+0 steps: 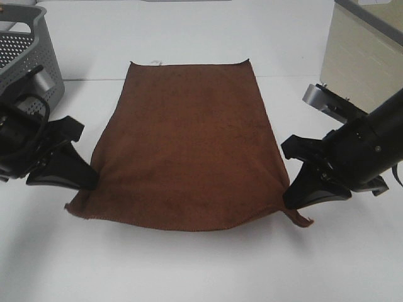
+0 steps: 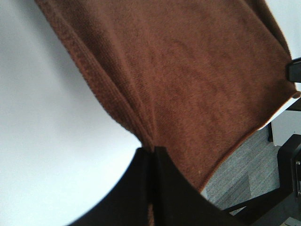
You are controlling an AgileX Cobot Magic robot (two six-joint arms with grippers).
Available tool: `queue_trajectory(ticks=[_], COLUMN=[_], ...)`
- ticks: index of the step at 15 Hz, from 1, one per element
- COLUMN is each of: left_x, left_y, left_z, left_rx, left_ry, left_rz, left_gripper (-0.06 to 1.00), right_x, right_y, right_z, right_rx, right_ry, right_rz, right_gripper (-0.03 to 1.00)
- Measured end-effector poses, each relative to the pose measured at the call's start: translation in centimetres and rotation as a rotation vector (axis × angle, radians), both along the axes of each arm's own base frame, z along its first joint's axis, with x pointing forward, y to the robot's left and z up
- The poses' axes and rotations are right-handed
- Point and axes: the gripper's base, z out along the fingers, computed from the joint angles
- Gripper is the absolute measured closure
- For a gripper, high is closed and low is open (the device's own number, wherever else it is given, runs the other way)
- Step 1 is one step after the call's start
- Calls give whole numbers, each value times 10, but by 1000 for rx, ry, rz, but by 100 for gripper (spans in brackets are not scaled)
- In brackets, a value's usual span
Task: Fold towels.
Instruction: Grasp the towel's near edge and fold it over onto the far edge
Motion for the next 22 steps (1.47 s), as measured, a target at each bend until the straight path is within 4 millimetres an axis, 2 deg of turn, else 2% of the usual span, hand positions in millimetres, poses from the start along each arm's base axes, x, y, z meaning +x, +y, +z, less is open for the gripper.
queue_trajectory(ticks=[3, 7, 10, 12, 14, 16, 19, 20, 21, 22], left_x=[-34, -67, -71, -68, -50, -23, 28, 28, 62, 80], left_y=[7, 14, 15, 16, 15, 12, 4, 4, 0, -1], left_z=[-13, -15, -14, -14, -6, -3, 6, 6, 13, 14], left_rx=[26, 33, 31, 41, 57, 72, 67, 67, 79, 92], left_ry=[75, 85, 93, 77, 32, 12, -35, -35, -68, -87], left_rz=[22, 51, 73, 108, 115, 108, 124, 124, 155, 171], left_gripper=[94, 94, 94, 94, 94, 94, 94, 94, 94, 94], right_x=[-23, -56, -63, -53, -28, -1, 44, 44, 77, 92], right_y=[-4, -8, -9, -9, -6, -1, 5, 5, 9, 11], right_z=[-4, -15, -18, -14, 5, 28, 45, 45, 45, 44], right_rx=[-1, 6, -1, -8, -9, -5, -20, -20, -42, -51], right_ry=[49, 170, 189, 137, 22, -81, -153, -153, -163, -168], right_rz=[-7, 12, 13, 1, 6, 7, -2, -2, -8, -4], right_gripper=[97, 97, 97, 97, 97, 97, 97, 97, 97, 97])
